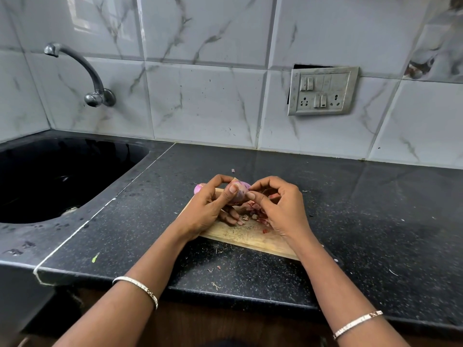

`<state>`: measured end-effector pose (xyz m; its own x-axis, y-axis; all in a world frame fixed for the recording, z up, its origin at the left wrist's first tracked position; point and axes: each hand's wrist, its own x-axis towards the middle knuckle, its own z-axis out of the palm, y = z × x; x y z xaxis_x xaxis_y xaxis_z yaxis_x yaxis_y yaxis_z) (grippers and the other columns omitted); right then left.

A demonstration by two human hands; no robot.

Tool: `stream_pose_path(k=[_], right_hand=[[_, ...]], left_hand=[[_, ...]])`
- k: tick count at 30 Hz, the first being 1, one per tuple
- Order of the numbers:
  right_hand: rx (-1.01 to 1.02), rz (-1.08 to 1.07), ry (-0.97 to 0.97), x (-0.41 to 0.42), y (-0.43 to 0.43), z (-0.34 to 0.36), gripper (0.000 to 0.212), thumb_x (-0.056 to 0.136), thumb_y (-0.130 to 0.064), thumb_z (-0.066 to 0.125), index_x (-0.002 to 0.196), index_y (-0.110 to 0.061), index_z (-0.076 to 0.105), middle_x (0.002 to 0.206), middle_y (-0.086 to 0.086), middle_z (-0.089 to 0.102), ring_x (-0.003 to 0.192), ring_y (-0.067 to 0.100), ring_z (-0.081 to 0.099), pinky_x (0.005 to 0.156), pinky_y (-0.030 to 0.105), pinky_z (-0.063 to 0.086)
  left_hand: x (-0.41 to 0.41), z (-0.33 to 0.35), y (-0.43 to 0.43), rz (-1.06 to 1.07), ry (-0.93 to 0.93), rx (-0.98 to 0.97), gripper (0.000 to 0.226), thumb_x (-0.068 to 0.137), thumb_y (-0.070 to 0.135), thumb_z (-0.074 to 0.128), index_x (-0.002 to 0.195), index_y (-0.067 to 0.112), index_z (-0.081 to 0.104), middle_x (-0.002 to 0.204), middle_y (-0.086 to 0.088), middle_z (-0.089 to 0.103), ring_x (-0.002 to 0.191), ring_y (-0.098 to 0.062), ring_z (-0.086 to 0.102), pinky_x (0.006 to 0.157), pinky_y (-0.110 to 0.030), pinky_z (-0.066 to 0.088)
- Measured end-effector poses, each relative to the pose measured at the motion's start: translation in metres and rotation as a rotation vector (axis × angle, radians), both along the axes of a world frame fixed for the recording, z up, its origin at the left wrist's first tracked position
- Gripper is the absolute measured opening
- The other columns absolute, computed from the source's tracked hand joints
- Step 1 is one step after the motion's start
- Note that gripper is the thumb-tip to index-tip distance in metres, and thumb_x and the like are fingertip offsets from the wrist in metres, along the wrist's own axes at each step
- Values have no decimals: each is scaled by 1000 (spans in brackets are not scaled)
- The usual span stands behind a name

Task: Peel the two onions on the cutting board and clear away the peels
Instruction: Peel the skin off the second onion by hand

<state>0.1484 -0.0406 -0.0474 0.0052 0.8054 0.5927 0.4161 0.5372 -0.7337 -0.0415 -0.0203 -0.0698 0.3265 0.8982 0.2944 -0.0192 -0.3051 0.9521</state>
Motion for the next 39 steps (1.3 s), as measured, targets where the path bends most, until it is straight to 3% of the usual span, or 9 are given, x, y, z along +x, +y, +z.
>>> stream_pose_path(k=[6,12,16,19,24,28,32,35,39], right_hand=[[41,-40,-86,1,1,-4,10,82,-14,81,84,-19,74,84,-9,70,80,8,64,72,23,48],[54,-22,-194,-2,-1,-5,9,87,-5,73,89,-13,68,87,-5,64,81,-3,54,71,6,36],[75,-6,-250,-2,2,-8,8,92,-4,65,92,-11,62,90,-3,60,84,4,53,72,11,37],[83,-9,-292,-4,4,-9,9,94,-5,62,91,-12,58,91,-3,57,84,16,57,72,25,44],[83,-33,-420,-2,3,-11,10,94,-6,62,92,-13,56,93,-4,54,88,16,51,77,8,31],[69,-93,-483,2,4,-11,18,93,-4,59,93,-21,52,95,-7,52,90,15,48,74,26,31],[16,-216,-513,5,2,-12,15,96,-10,57,96,-23,52,99,-8,53,97,14,50,79,31,22],[26,-239,-476,4,1,-11,31,89,-1,57,91,-31,51,94,-15,56,93,8,54,96,46,38],[85,-205,-333,4,1,-10,23,88,-13,64,90,-35,57,80,-23,63,77,2,63,84,53,53]], left_hand=[[0,0,-2,-5,30,19,41,94,48,60,125,20,57,95,-25,74,77,-40,74,67,-37,64],[0,0,-3,-2,39,20,42,94,46,60,125,18,57,95,-21,75,77,-37,75,67,-37,64],[0,-1,-1,12,34,5,42,95,48,58,125,18,57,95,-25,74,76,-39,74,68,-40,64],[2,-1,0,15,25,-13,44,93,55,58,121,22,59,95,-26,74,77,-41,74,68,-41,64],[4,1,0,41,-28,-47,43,94,52,53,119,17,58,94,-27,73,73,-37,73,61,-33,62],[4,3,-1,62,-97,-91,50,97,46,50,124,4,52,94,-24,73,70,-34,72,55,-30,61],[2,6,-2,68,-159,-117,52,97,48,48,122,2,50,100,-34,70,71,-33,73,55,-31,61],[2,7,-4,68,-170,-127,52,96,47,50,123,2,50,103,-32,69,73,-31,74,56,-32,62],[2,7,-6,48,-172,-115,43,101,37,51,130,6,49,110,-27,69,83,-32,75,62,-35,64]])
